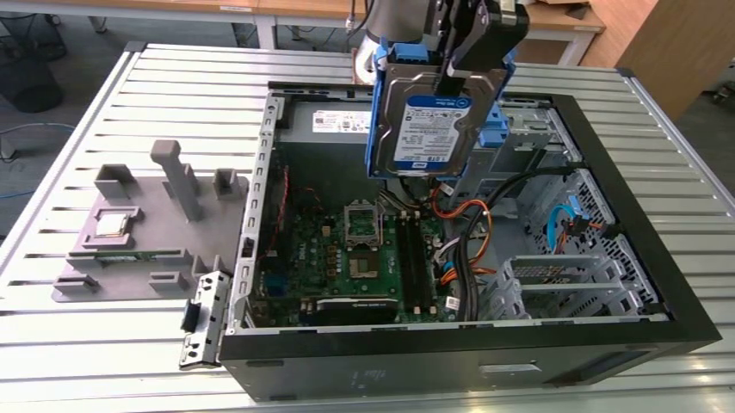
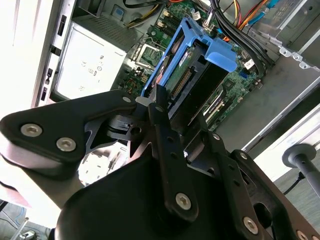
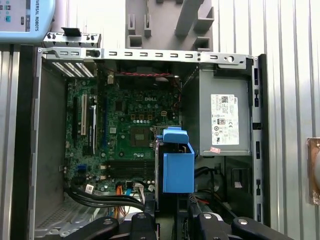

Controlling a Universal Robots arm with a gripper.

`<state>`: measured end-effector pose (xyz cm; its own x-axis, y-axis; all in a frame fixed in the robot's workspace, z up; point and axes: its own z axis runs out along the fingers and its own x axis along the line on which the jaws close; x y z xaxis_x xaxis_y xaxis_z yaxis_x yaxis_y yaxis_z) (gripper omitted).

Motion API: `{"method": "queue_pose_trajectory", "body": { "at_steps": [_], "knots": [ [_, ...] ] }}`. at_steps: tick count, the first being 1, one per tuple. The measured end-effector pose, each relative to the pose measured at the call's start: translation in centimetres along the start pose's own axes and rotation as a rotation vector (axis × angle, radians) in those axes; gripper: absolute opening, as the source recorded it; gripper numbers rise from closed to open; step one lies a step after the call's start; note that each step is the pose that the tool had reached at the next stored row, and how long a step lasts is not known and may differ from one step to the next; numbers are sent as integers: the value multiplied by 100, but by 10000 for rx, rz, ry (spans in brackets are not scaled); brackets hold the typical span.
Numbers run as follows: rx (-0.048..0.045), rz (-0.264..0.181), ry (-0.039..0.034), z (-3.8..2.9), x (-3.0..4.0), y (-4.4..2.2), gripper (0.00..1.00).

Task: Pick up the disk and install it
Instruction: 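Pick up the disk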

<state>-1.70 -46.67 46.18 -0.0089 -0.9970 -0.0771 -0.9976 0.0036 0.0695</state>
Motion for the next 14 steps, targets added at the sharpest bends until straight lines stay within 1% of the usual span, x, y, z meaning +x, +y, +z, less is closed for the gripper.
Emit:
{"method": "queue_pose_trajectory", "body": {
  "at_steps": [5,7,14],
  "knots": [
    [0,0,0,-5,2,0,35],
    [1,0,-1,-8,25,-3,35],
    [1,-1,-1,-10,45,-4,35]
  ]
}}
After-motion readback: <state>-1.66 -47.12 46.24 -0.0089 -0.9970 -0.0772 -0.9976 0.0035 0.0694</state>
